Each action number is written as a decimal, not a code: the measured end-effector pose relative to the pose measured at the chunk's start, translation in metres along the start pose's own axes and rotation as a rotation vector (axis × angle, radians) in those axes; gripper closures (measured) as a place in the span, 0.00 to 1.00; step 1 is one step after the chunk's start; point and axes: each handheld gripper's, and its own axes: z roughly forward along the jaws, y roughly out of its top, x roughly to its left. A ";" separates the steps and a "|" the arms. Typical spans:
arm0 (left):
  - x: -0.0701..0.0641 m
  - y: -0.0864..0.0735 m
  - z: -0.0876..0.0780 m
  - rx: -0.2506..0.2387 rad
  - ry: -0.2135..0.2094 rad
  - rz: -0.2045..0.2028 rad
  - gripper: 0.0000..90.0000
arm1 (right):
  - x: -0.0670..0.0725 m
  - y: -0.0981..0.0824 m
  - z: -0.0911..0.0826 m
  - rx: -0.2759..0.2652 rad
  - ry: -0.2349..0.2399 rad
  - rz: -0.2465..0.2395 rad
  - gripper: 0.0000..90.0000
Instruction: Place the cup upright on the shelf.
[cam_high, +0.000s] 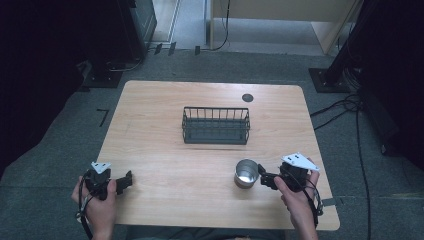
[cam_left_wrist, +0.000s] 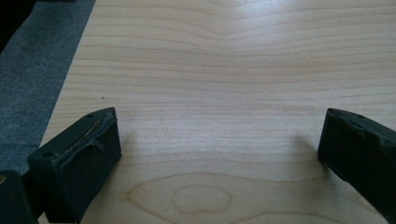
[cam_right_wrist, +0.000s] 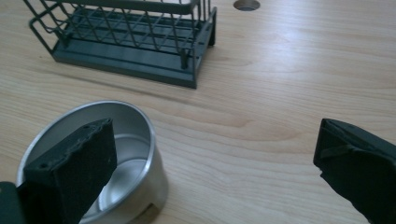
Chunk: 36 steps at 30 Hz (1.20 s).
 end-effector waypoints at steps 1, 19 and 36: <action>0.000 0.000 0.000 0.000 0.000 0.000 0.00 | 0.005 0.002 0.001 -0.003 0.009 -0.004 0.00; 0.000 0.000 0.000 -0.001 0.000 0.000 0.00 | 0.043 0.005 0.017 0.010 0.056 -0.046 0.00; 0.000 0.000 0.000 -0.001 0.001 0.000 0.00 | 0.059 -0.009 0.034 0.047 0.097 -0.045 0.00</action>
